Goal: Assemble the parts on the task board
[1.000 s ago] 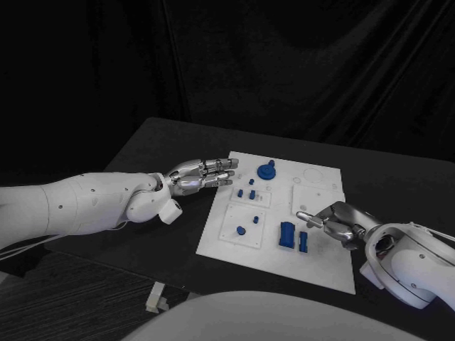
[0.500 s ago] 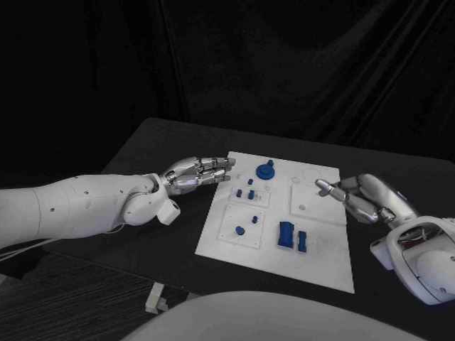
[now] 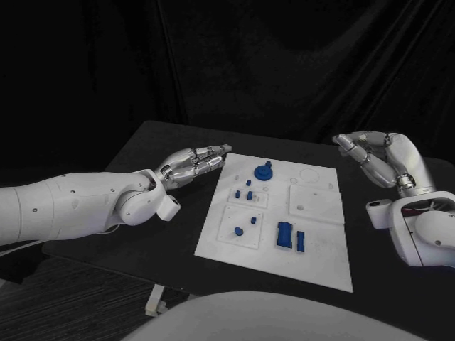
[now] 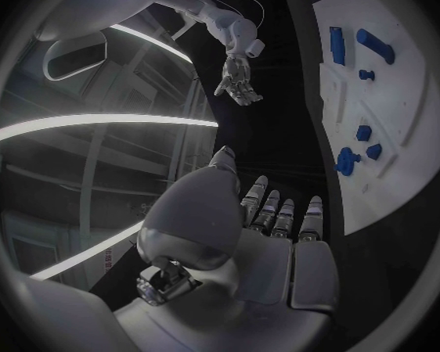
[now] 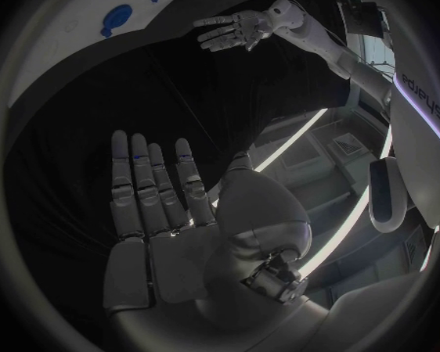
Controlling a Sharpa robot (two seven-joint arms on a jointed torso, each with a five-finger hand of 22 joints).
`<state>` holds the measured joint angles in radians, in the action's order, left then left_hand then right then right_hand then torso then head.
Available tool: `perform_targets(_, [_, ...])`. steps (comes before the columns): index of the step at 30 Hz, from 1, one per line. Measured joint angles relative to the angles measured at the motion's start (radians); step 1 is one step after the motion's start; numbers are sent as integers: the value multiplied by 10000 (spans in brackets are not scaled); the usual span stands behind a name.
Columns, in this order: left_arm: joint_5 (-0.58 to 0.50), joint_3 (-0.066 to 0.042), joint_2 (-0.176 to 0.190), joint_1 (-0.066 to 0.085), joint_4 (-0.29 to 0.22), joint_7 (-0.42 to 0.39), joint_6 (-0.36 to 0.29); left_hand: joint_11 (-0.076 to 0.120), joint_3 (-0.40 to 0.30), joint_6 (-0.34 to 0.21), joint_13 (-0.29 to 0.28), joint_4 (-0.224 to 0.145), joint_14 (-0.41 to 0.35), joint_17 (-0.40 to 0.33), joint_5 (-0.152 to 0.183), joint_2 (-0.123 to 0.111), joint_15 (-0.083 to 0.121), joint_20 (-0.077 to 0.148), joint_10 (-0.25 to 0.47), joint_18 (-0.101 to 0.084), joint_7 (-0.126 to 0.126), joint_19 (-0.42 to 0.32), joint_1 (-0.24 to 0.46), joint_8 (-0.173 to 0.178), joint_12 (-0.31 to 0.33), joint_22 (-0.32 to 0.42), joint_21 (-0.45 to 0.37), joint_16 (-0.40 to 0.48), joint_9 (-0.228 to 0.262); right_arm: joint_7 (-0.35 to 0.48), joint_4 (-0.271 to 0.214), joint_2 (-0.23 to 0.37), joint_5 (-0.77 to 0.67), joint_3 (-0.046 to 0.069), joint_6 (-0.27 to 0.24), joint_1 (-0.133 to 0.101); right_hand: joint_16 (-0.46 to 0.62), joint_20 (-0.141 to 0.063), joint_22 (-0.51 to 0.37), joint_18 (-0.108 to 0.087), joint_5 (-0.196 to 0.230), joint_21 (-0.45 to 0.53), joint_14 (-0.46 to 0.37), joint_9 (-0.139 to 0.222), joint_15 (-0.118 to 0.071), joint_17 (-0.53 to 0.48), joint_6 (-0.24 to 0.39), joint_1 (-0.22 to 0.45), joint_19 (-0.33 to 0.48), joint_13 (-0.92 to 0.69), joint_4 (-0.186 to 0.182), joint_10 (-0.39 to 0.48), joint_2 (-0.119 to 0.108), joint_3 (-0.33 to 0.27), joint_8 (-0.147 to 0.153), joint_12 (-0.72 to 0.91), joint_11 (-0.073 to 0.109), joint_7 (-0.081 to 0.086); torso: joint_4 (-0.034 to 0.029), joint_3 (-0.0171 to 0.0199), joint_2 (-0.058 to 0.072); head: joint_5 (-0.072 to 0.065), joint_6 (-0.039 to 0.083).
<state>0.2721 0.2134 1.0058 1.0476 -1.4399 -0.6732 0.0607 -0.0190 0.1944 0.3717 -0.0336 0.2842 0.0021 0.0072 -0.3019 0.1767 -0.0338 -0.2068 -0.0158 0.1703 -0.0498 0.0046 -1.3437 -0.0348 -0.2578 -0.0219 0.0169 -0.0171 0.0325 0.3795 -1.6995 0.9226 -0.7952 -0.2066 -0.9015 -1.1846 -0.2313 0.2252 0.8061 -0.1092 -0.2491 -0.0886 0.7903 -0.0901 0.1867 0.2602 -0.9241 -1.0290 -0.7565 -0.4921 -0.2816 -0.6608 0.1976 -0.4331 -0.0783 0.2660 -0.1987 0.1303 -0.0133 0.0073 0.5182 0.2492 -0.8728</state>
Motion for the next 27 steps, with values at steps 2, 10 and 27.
perform_targets(2, [0,2,-27,23,-43,-3,-206,261,318,91,1,43,0,0,653,-45,0,-239,-189,-1,262,-156,249,0,161,4,0,0,-1,600,172,-41,628,-1,158,96,1182,-175,-3921,14,317,329,-2155,213,-434,-948,935,2,3273,662,-1,1462,-4,1,-98,-749,970,-385,38,44,-34,44,0])
perform_targets(10, [13,1,-169,55,-37,-15,-781,604,-19,-549,3,123,0,-1,1826,-1510,-2,-392,106,0,721,0,868,1,427,72,-1,0,-3,1803,621,-233,2198,-6,1482,377,2056,-167,-7755,1,612,669,-7658,405,-1290,-2432,5449,307,7494,3425,-145,5687,-309,813,261,-1598,2300,-2287,181,173,-104,113,0])
perform_targets(27, [-334,-720,-836,47,-385,317,-2079,291,-1302,-1864,218,-1107,-139,-1,2645,-1701,144,674,122,-11,462,-31,6848,120,1282,92,-2,0,-183,1825,906,-750,3598,932,1627,780,2171,-2236,-8000,3,2318,669,-7842,856,-1857,-2463,9171,10213,7495,4896,2831,6521,-1974,4263,669,-2516,1968,-1265,172,107,-1,-861,1026])
